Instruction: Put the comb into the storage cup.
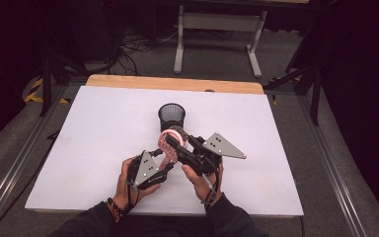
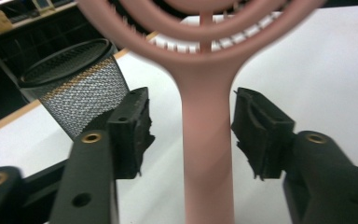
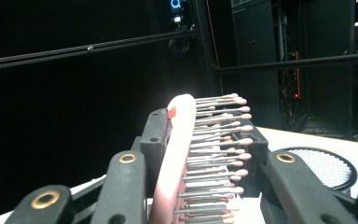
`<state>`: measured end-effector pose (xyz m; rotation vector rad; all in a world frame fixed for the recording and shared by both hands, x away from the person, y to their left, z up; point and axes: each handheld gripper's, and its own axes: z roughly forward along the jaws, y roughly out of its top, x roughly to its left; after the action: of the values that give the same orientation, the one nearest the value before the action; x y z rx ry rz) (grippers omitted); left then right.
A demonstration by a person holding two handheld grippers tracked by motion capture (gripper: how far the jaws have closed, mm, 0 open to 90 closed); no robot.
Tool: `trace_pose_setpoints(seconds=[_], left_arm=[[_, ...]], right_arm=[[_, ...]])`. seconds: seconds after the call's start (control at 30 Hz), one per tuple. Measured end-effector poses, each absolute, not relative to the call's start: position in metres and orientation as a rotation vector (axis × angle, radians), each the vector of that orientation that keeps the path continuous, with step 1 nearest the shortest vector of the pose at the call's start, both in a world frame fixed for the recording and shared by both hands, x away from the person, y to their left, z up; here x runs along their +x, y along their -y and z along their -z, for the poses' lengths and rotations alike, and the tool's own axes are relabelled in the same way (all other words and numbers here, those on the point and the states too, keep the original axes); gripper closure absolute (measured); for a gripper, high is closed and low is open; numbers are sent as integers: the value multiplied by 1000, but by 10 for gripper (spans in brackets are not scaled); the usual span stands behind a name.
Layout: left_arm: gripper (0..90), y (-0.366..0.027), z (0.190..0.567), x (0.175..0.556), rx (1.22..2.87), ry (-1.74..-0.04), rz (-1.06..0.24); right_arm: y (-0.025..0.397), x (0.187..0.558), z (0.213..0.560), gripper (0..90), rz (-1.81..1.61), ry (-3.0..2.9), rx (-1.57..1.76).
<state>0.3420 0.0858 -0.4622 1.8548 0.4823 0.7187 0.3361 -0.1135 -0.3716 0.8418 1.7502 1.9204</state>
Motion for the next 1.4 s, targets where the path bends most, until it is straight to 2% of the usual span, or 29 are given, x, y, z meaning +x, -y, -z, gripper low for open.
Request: trace_pose_setpoints(seconds=[0.23, 0.37, 0.77, 1.13, 1.4], left_arm=[[303, -84, 466, 344, 1888, -463, -664], [258, -87, 466, 344, 1894, -433, -635], [157, -93, 466, 346, 1922, -361, -541], [80, -111, 460, 353, 1944, -356, -539], [62, -133, 451, 354, 1933, -354, -548]], right_arm=[[123, 335, 368, 632, -1882, -1747, 787], [128, 335, 365, 632, -1861, -1745, 766], [138, 335, 361, 633, -1822, -1749, 731], [143, 336, 359, 633, -1802, -1753, 720], [145, 337, 359, 633, -1793, -1760, 716]])
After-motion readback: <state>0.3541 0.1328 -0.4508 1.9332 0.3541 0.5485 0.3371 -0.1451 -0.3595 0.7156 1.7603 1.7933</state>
